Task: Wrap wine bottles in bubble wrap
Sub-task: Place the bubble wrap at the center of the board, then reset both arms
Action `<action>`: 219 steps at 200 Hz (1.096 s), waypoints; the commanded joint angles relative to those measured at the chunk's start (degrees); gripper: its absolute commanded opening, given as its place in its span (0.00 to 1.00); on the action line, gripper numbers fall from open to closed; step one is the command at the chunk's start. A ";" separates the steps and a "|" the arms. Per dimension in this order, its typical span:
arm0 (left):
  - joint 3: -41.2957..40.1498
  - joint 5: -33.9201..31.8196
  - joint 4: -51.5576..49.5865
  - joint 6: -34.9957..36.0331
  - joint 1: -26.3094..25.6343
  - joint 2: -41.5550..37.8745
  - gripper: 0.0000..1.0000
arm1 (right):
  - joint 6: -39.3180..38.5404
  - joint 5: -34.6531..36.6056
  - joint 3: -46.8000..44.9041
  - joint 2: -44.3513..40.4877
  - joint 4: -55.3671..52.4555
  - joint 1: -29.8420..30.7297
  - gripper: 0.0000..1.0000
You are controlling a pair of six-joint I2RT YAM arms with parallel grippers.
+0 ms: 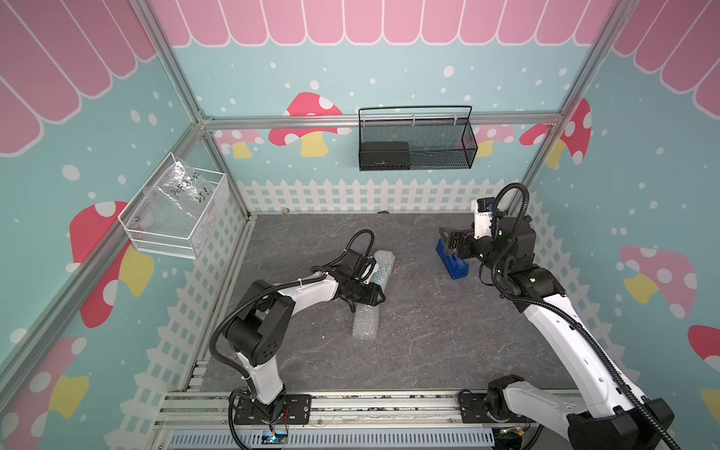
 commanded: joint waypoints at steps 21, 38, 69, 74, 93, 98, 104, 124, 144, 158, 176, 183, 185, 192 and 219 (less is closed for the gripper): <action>4.21 1.72 4.86 -3.98 -0.12 4.55 0.96 | -2.34 -2.17 0.97 -0.18 0.73 -2.31 1.00; 4.59 2.64 1.59 -3.35 0.16 3.87 1.00 | -2.52 -2.42 1.15 -0.28 1.32 -2.93 1.00; 3.48 1.23 -9.04 0.37 2.52 -5.95 1.00 | -3.66 -1.96 0.76 0.04 1.64 -4.13 1.00; 3.51 0.00 -11.20 1.09 3.29 -8.24 1.00 | -3.90 -1.54 0.47 0.16 1.87 -4.33 1.00; 3.52 -5.67 -16.91 2.80 7.98 -17.97 1.00 | -4.99 2.63 -2.20 0.02 4.51 -5.02 1.00; 3.24 -7.43 -16.94 2.71 9.75 -21.07 1.00 | -5.15 4.40 -3.46 -0.15 5.69 -5.16 1.00; 2.76 -10.22 -16.32 2.62 12.36 -24.55 1.00 | -5.34 6.90 -5.54 -0.43 7.78 -5.36 1.00; -3.75 -27.89 -5.38 3.75 16.81 -35.44 1.00 | -6.02 15.68 -17.23 -2.39 20.32 -5.65 1.00; -20.39 -46.08 19.19 9.28 18.12 -43.04 1.00 | -11.83 13.09 -29.96 -2.66 37.74 -5.82 1.00; -31.39 -49.70 34.89 11.38 21.19 -44.80 1.00 | -15.86 7.60 -36.41 -1.63 45.54 -5.79 1.00; -39.05 -47.84 43.71 10.62 25.86 -43.99 1.00 | -12.75 12.62 -40.90 -0.28 49.96 -5.83 1.00; -41.27 -45.63 47.17 11.65 26.56 -42.90 1.00 | -12.49 14.15 -43.51 -0.30 52.74 -5.78 1.00; -41.71 -45.80 48.40 11.69 26.58 -42.43 1.00 | -12.59 14.47 -44.39 -0.27 53.63 -5.83 0.99; -43.23 -45.60 52.08 11.20 26.85 -40.05 1.00 | -13.48 15.23 -46.61 -0.18 57.49 -5.82 1.00; -41.91 -38.41 60.81 14.78 28.35 -29.40 1.00 | -16.27 17.58 -55.49 2.13 71.41 -6.10 1.00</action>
